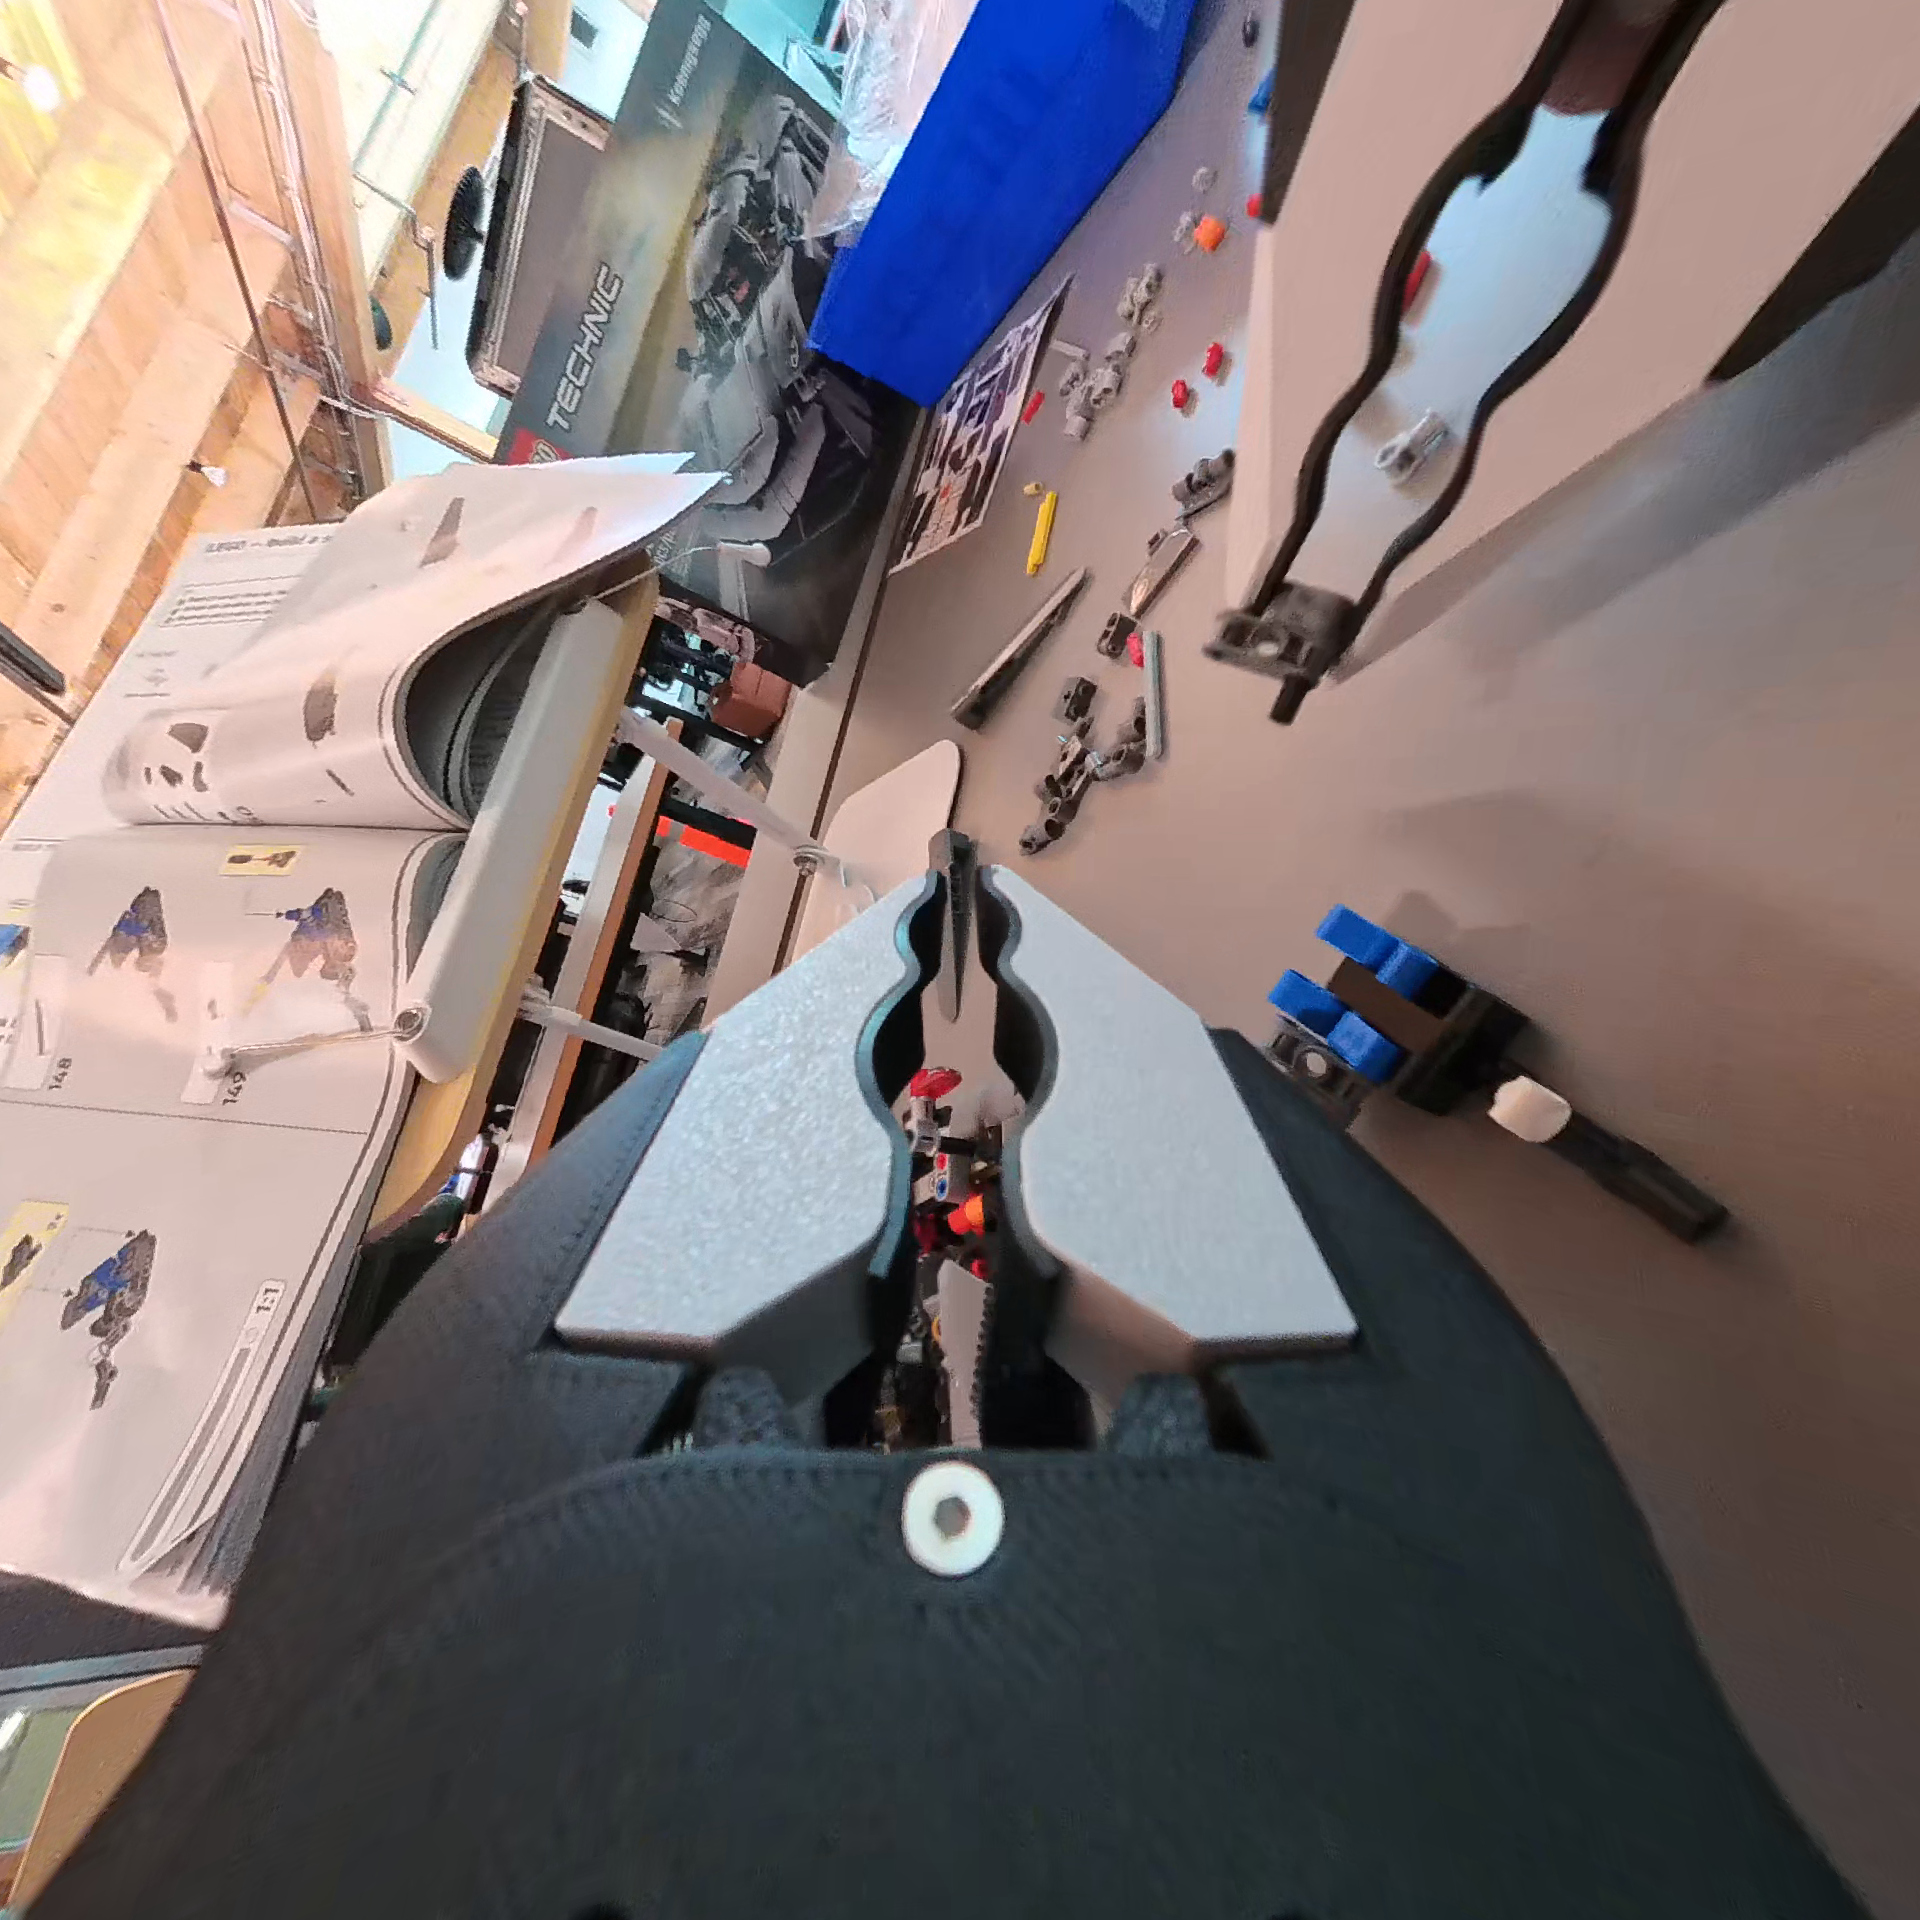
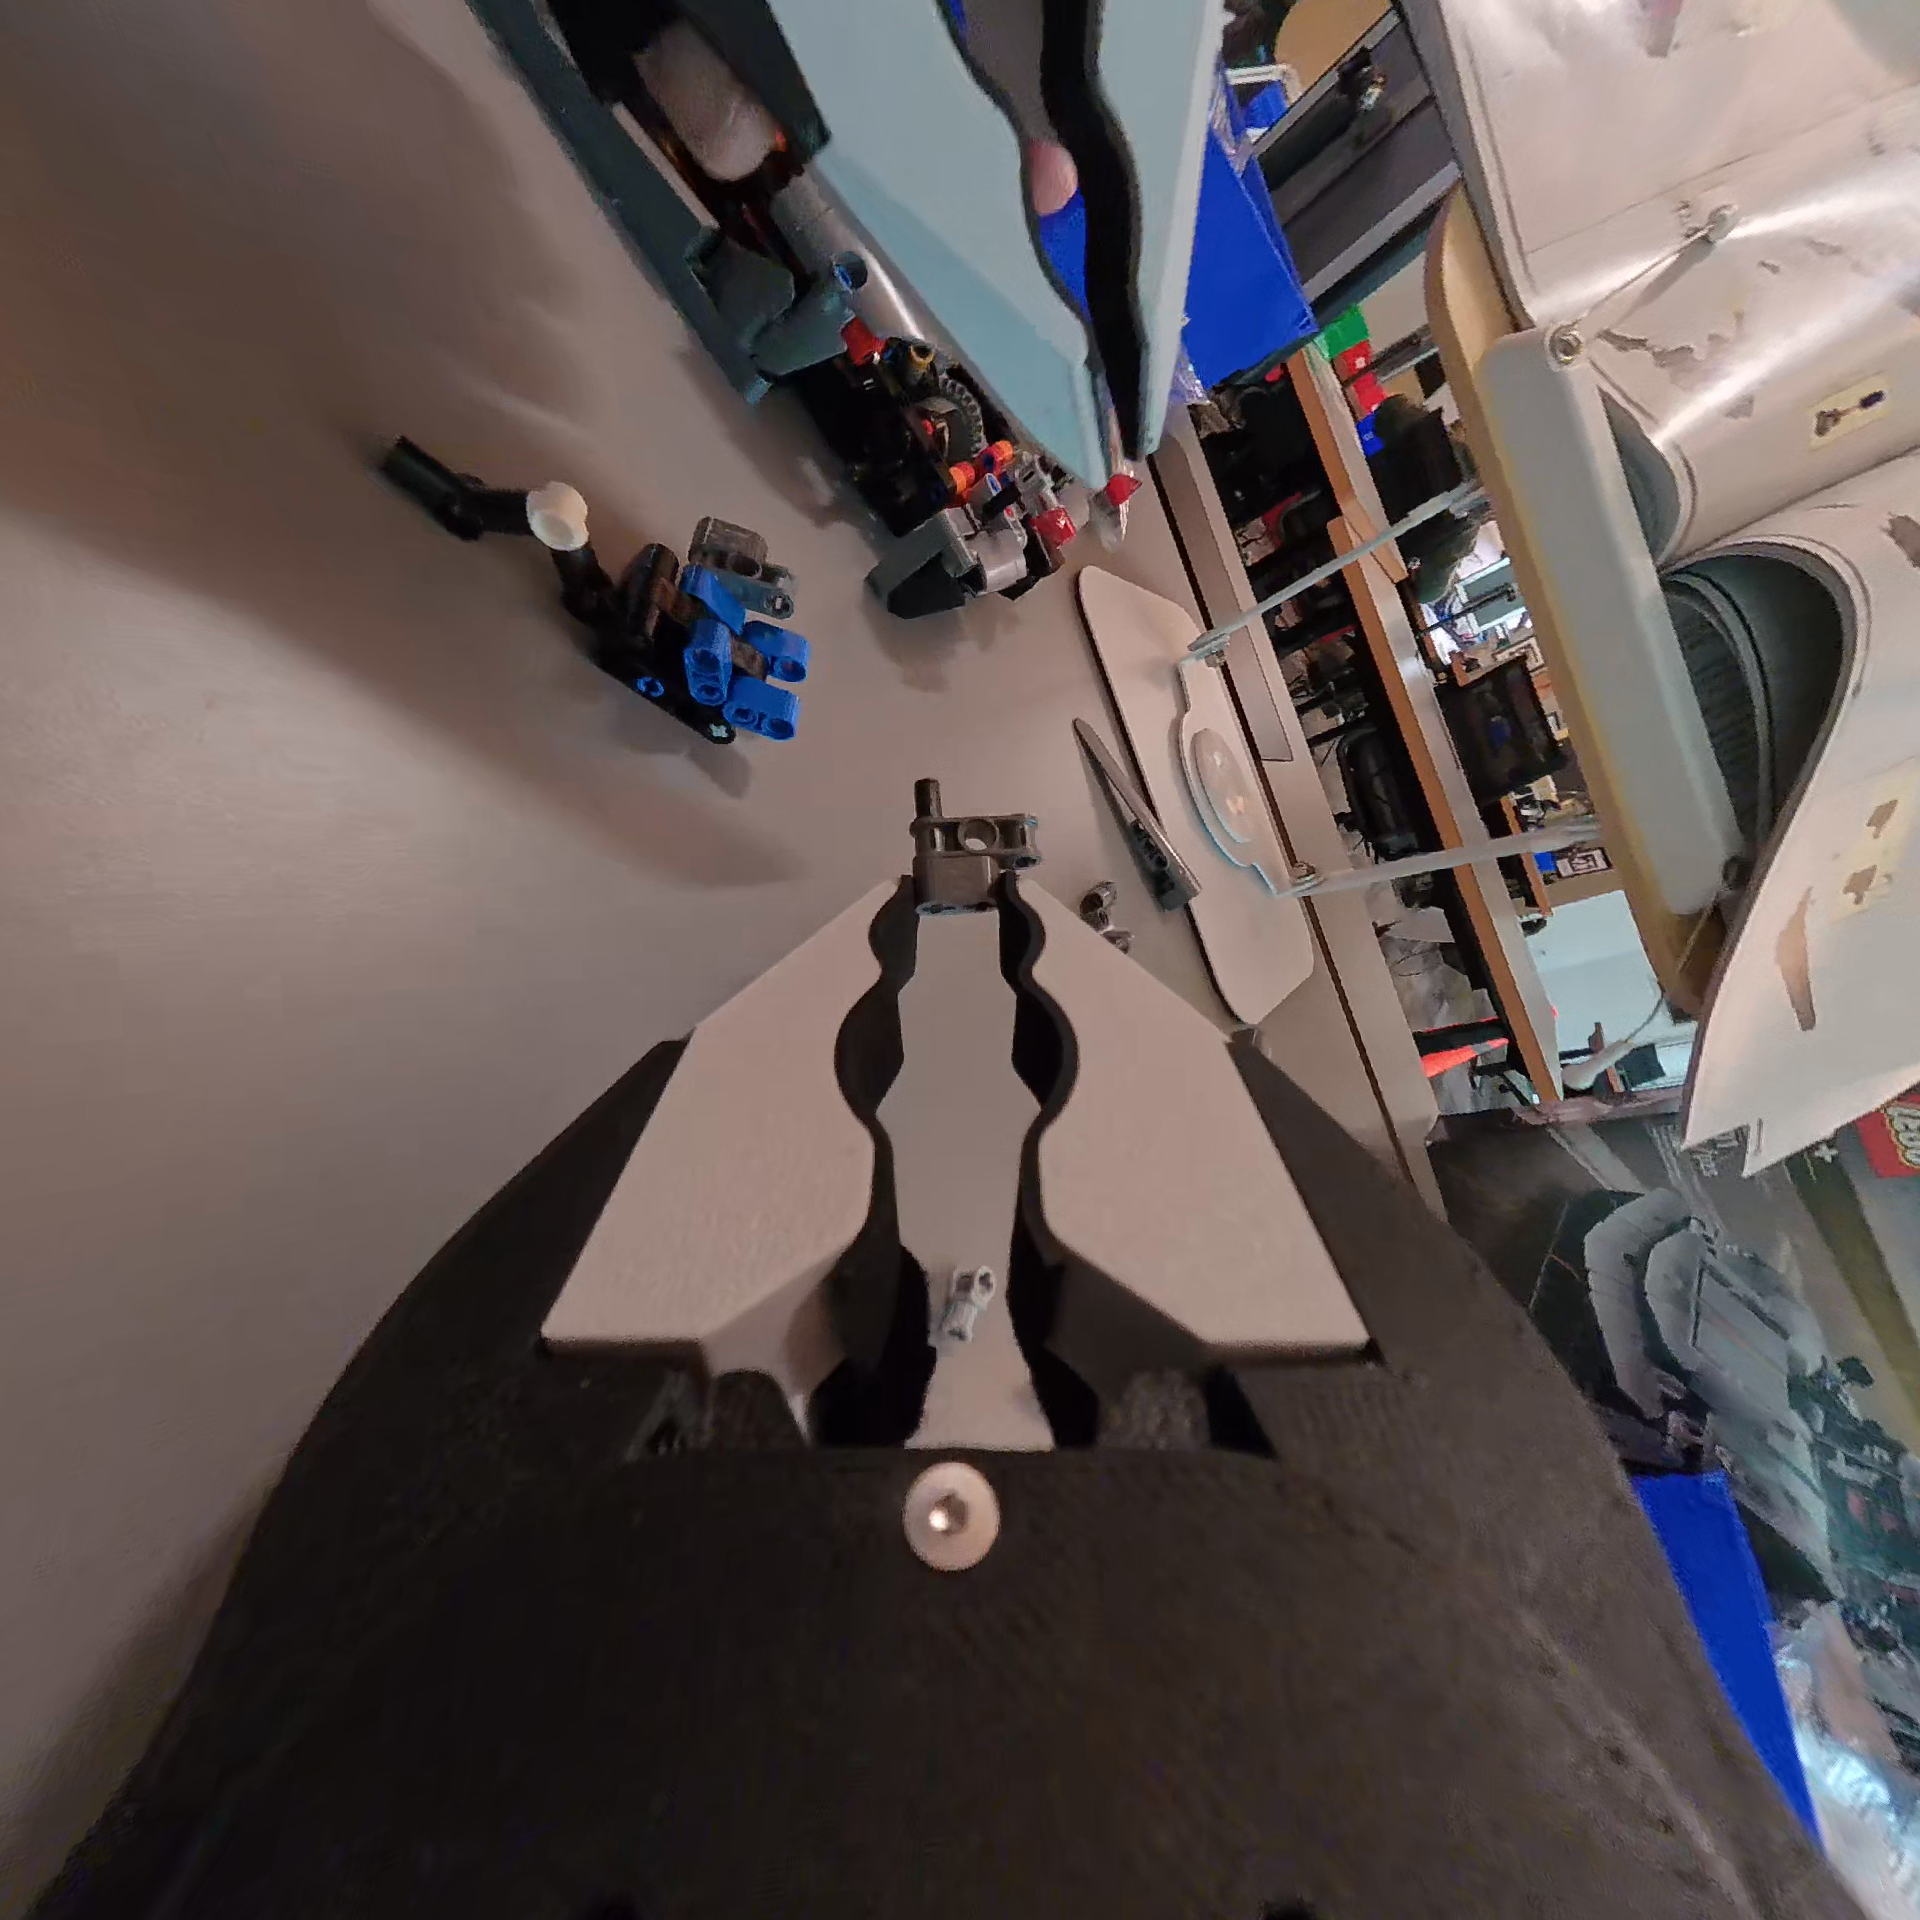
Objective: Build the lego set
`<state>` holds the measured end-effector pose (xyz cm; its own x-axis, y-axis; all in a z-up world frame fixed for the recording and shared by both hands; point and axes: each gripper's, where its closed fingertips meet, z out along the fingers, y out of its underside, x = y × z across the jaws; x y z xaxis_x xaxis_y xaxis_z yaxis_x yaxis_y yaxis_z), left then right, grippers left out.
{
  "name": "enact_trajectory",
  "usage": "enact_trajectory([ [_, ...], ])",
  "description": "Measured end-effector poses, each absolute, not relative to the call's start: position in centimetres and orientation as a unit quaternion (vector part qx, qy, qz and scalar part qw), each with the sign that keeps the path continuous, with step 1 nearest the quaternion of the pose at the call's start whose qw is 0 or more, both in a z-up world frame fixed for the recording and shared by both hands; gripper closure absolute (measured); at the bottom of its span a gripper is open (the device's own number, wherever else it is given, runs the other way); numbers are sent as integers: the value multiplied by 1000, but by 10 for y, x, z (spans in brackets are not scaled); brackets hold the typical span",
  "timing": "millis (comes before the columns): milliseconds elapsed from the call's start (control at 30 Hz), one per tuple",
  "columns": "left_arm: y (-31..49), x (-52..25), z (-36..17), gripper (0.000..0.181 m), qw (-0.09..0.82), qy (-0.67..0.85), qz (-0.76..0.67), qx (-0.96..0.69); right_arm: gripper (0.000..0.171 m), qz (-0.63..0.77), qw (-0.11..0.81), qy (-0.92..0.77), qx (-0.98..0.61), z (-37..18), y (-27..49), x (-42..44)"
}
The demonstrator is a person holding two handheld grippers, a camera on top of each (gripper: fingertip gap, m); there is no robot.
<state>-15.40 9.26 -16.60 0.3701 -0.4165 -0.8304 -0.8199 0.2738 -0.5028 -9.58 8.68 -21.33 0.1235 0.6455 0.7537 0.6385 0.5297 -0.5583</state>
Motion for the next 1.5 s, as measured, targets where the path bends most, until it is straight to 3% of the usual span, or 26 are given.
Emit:
enact_trajectory([
  [1500,84,-150,-216,173,495,618,154,-591,158,-67,549,-679,-482,-239,75,-87],
])
